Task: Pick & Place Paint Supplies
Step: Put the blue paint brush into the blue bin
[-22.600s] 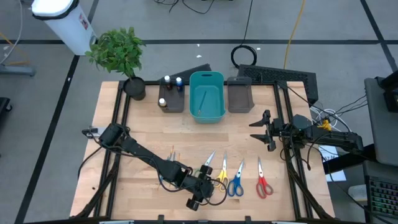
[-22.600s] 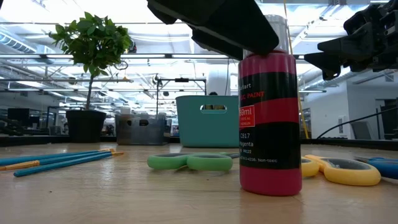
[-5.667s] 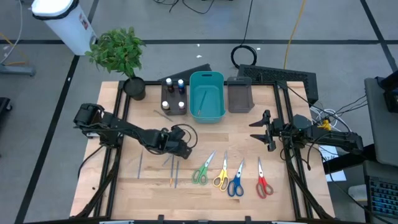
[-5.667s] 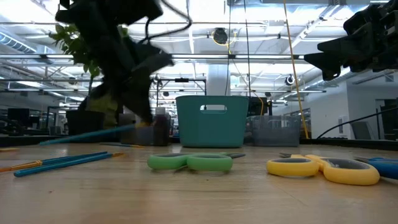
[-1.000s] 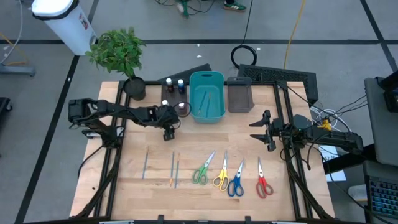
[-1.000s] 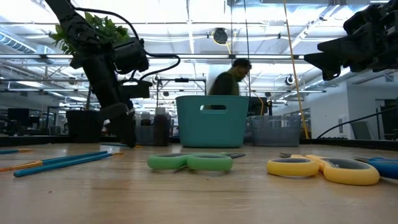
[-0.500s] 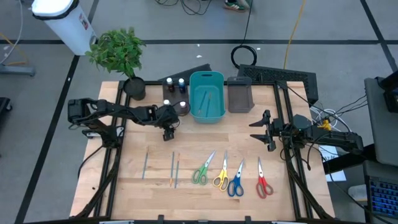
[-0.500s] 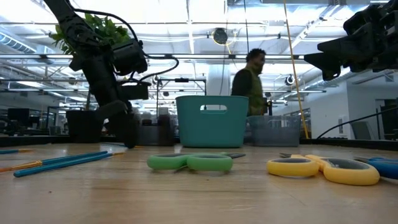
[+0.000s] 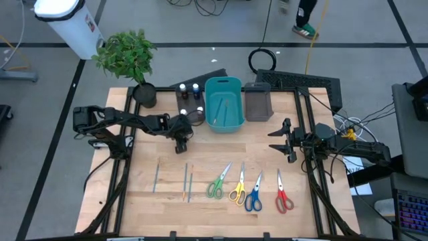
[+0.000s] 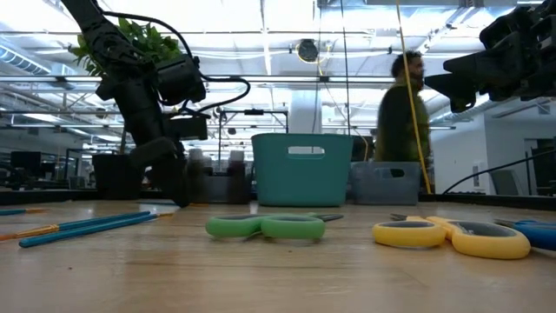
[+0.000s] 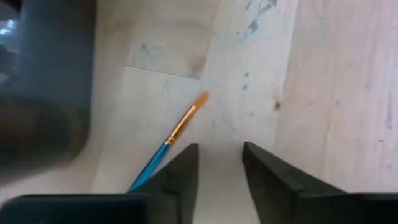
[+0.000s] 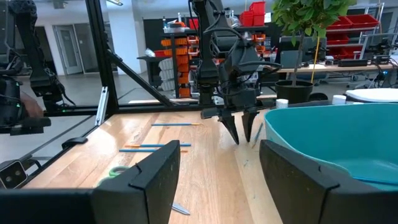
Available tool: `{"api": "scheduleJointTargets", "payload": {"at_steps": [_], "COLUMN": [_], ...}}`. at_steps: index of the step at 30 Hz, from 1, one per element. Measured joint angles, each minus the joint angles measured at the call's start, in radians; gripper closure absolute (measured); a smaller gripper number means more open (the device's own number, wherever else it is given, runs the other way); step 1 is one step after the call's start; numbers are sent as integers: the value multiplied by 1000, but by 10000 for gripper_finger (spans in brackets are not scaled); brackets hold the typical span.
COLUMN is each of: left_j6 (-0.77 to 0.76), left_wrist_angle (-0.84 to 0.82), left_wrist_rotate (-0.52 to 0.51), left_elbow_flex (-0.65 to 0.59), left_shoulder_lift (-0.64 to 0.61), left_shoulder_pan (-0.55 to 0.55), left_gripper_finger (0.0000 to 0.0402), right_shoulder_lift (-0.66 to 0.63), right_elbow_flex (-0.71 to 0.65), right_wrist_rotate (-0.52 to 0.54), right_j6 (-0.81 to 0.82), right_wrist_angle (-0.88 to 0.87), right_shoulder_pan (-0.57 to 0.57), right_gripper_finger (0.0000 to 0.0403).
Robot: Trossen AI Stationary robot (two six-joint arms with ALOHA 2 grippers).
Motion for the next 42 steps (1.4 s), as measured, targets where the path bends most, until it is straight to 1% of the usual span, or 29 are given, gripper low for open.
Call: {"api": "scheduleJointTargets", "payload": {"at_steps": [2, 5, 8, 9, 11, 13, 16, 20, 22, 24, 26, 29, 32, 35, 37, 40, 42], "left_j6": [-20, -38, -46, -50, -64, -64, -23, 60, 69, 59, 19, 2, 32, 83, 119, 140, 140], "left_wrist_angle": [-1, -2, -3, -3, -3, -3, -3, -8, -18, -4, -1, -3, 2, 25, 33, 58, 56], "left_wrist_rotate": [22, 81, 136, 151, 173, 173, 168, 171, 177, 141, 58, -49, -109, -106, -66, -17, -5], "left_elbow_flex": [0, 0, -1, -1, -1, -1, -1, -1, -1, 4, 6, 6, 6, 6, 6, 6, 6], "left_shoulder_lift": [0, 1, 1, 1, 1, 2, 1, -18, -36, -54, -65, -66, -66, -66, -66, -41, -20], "left_shoulder_pan": [0, 2, 2, 1, -1, -5, -15, -57, -78, -93, -107, -118, -119, -113, -106, -96, -87], "left_gripper_finger": [311, 352, 388, 394, 394, 386, 380, 395, 396, 386, 368, 328, 282, 242, 226, 219, 222], "right_shoulder_lift": [0, 0, 0, 0, 0, 0, 0, 0, 0, 0, 0, 0, 0, 0, 0, 0, 0], "right_elbow_flex": [0, 0, 0, 0, 0, 0, 0, 0, 0, 0, 0, 0, 0, 0, 0, 0, 0], "right_wrist_rotate": [0, 0, 0, 0, 0, 0, 0, 0, 0, 0, 0, 0, 0, 0, 0, 0, 0], "right_j6": [0, 0, 0, 0, 0, 0, 0, 0, 0, 0, 0, 0, 0, 0, 0, 0, 0], "right_wrist_angle": [0, 0, 0, 0, 0, 0, 0, 0, 0, 0, 0, 0, 0, 0, 0, 0, 0], "right_shoulder_pan": [0, 0, 0, 0, 0, 0, 0, 0, 0, 0, 0, 0, 0, 0, 0, 0, 0], "right_gripper_finger": [190, 190, 190, 190, 190, 190, 190, 190, 190, 190, 190, 190, 190, 190, 190, 190, 190]}}
